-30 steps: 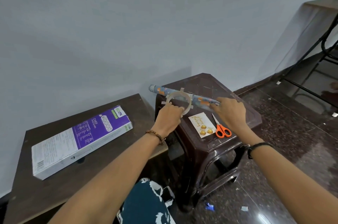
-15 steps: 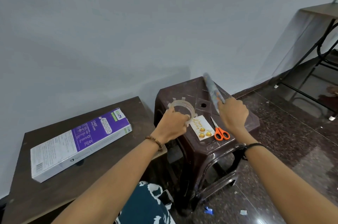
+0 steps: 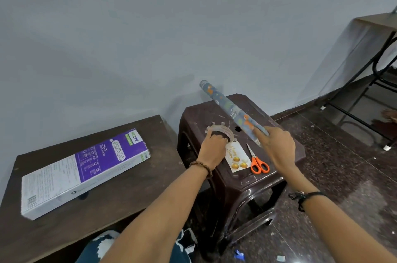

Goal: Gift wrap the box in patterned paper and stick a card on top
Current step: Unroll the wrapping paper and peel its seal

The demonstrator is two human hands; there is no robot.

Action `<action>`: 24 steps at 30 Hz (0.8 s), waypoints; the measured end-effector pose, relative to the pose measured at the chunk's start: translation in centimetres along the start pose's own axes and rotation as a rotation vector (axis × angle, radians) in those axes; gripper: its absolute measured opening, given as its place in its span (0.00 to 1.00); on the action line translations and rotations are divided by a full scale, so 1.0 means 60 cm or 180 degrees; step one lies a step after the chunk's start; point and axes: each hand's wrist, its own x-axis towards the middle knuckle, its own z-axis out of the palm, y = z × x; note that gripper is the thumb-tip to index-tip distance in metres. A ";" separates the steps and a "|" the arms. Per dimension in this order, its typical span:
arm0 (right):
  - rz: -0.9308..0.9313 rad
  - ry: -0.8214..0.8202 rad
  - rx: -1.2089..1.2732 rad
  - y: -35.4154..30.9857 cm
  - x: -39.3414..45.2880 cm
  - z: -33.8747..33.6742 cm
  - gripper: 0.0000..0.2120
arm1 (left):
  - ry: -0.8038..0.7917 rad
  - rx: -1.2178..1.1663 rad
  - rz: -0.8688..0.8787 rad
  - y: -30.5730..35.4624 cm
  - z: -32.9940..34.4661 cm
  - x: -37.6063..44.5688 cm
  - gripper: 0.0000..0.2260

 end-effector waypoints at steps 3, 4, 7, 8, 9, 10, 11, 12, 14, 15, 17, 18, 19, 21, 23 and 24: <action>0.0020 -0.0119 0.0362 0.004 -0.002 0.007 0.24 | -0.0142 -0.0581 -0.0121 -0.007 0.006 0.007 0.12; 0.0040 -0.0168 0.0579 0.005 -0.002 0.010 0.24 | -0.0152 -0.0885 -0.0153 -0.011 0.004 0.006 0.13; 0.0146 -0.0383 0.1507 -0.001 -0.005 0.015 0.23 | 0.0397 -0.2781 -0.0920 -0.016 -0.020 -0.002 0.12; 0.0194 -0.0465 0.1738 -0.007 -0.008 0.016 0.23 | 0.0723 -0.3795 -0.1393 -0.017 -0.037 -0.009 0.13; 0.0207 -0.0552 0.1918 -0.013 -0.011 0.017 0.23 | 0.0953 -0.4817 -0.1751 -0.019 -0.054 -0.016 0.14; 0.0211 -0.0642 0.2055 -0.022 -0.016 0.019 0.23 | 0.1103 -0.5707 -0.1971 -0.023 -0.069 -0.021 0.16; 0.0182 -0.0758 0.2190 -0.031 -0.022 0.022 0.23 | 0.1164 -0.6337 -0.2078 -0.030 -0.079 -0.027 0.16; 0.0150 -0.0901 0.2290 -0.042 -0.030 0.025 0.21 | 0.1180 -0.6694 -0.2111 -0.040 -0.090 -0.033 0.15; 0.0021 -0.1231 0.2310 -0.067 -0.046 0.035 0.18 | 0.1228 -0.6859 -0.2095 -0.060 -0.106 -0.052 0.12; -0.0034 -0.1387 0.2247 -0.080 -0.053 0.041 0.19 | 0.1328 -0.6813 -0.2123 -0.070 -0.111 -0.063 0.09; -0.0166 -0.1639 0.2145 -0.110 -0.065 0.053 0.20 | 0.1621 -0.6714 -0.2246 -0.096 -0.115 -0.088 0.04; -0.0251 -0.1678 0.2100 -0.127 -0.070 0.057 0.18 | 0.1713 -0.6642 -0.2294 -0.109 -0.116 -0.102 0.04; -0.0341 -0.1612 0.2003 -0.144 -0.074 0.062 0.14 | 0.1761 -0.6548 -0.2323 -0.123 -0.116 -0.117 0.04; -0.0443 -0.1349 0.1827 -0.181 -0.082 0.074 0.12 | 0.1757 -0.6345 -0.2288 -0.146 -0.112 -0.147 0.03; -0.0524 -0.1303 0.1989 -0.218 -0.092 0.087 0.20 | 0.1741 -0.6154 -0.2297 -0.160 -0.112 -0.177 0.07; -0.0604 -0.1365 0.2079 -0.237 -0.099 0.093 0.23 | 0.1738 -0.6093 -0.2313 -0.165 -0.114 -0.190 0.09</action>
